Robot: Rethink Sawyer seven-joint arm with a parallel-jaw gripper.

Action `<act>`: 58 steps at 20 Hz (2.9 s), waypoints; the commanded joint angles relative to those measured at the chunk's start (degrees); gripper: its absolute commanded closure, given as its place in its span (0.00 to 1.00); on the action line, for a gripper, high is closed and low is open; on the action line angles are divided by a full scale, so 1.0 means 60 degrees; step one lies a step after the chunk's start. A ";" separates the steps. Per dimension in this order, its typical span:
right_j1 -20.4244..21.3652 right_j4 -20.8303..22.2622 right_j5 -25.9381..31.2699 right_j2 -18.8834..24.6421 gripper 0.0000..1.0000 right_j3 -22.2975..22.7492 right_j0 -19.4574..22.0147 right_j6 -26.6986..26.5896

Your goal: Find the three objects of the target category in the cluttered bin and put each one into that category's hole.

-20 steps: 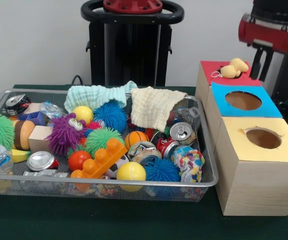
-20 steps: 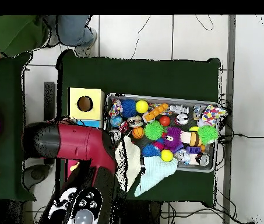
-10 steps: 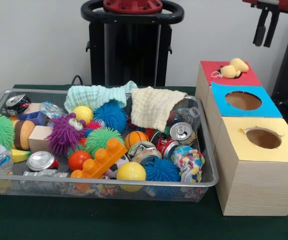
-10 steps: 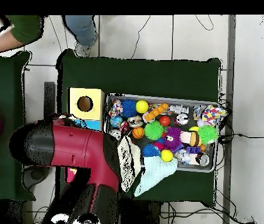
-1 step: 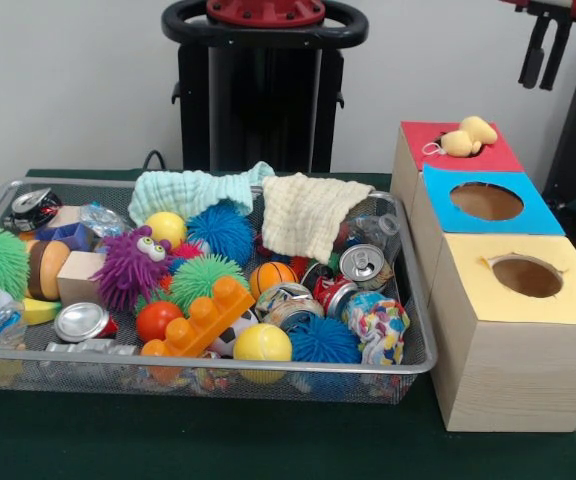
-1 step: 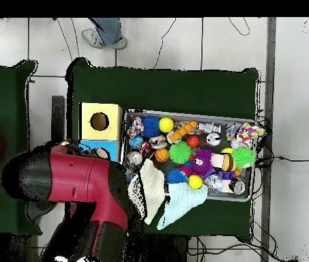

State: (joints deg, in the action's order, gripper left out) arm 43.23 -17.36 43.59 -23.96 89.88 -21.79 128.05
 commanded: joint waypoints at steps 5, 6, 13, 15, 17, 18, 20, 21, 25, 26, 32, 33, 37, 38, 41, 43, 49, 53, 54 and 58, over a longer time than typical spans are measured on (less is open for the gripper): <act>0.0106 -0.0321 -0.0273 0.0070 1.00 0.2362 -0.0498 0.2665; 0.0162 -0.0370 -0.0407 0.0043 1.00 0.2508 -0.0539 0.2697; 0.0680 -0.0218 -0.1097 -0.0261 1.00 0.3934 -0.0886 0.2435; 0.0894 -0.0188 -0.1363 -0.0280 1.00 0.4355 -0.0856 0.2222; 0.1028 -0.0249 -0.1709 -0.0202 1.00 0.4717 -0.0766 0.2076; 0.1071 -0.0292 -0.1893 -0.0144 1.00 0.4889 -0.0719 0.2026; 0.1138 -0.0460 -0.2536 0.0138 1.00 0.5428 -0.0524 0.1925; 0.1155 -0.0581 -0.2783 0.0307 1.00 0.5620 -0.0426 0.1917; 0.1190 -0.0957 -0.3723 0.0876 1.00 0.6311 -0.0040 0.1920; 0.1177 -0.0995 -0.3955 0.1005 1.00 0.6462 0.0026 0.1921; 0.0889 -0.1282 -0.5541 0.2070 1.00 0.7227 0.0698 0.2125; 0.0827 -0.1304 -0.5793 0.2209 1.00 0.7324 0.0774 0.2236; 0.0563 -0.1271 -0.6477 0.2370 1.00 0.7480 0.0935 0.2492; 0.0449 -0.1262 -0.6526 0.2207 1.00 0.7423 0.0792 0.2558; -0.0412 -0.1279 -0.6088 0.0597 1.00 0.6794 -0.0619 0.2513; -0.0685 -0.1341 -0.5984 0.0395 1.00 0.6713 -0.0831 0.2465; -0.0729 -0.1501 -0.5144 -0.0204 1.00 0.6234 -0.1355 0.2480; -0.0900 -0.1597 -0.4407 -0.0697 1.00 0.5584 -0.1884 0.2573; -0.0900 -0.1604 -0.4351 -0.0752 1.00 0.5543 -0.1926 0.2564; -0.0807 -0.1601 -0.3894 -0.0983 1.00 0.5206 -0.2171 0.2598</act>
State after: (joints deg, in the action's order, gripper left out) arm 40.13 -22.82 12.41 -27.48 129.14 -33.86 128.08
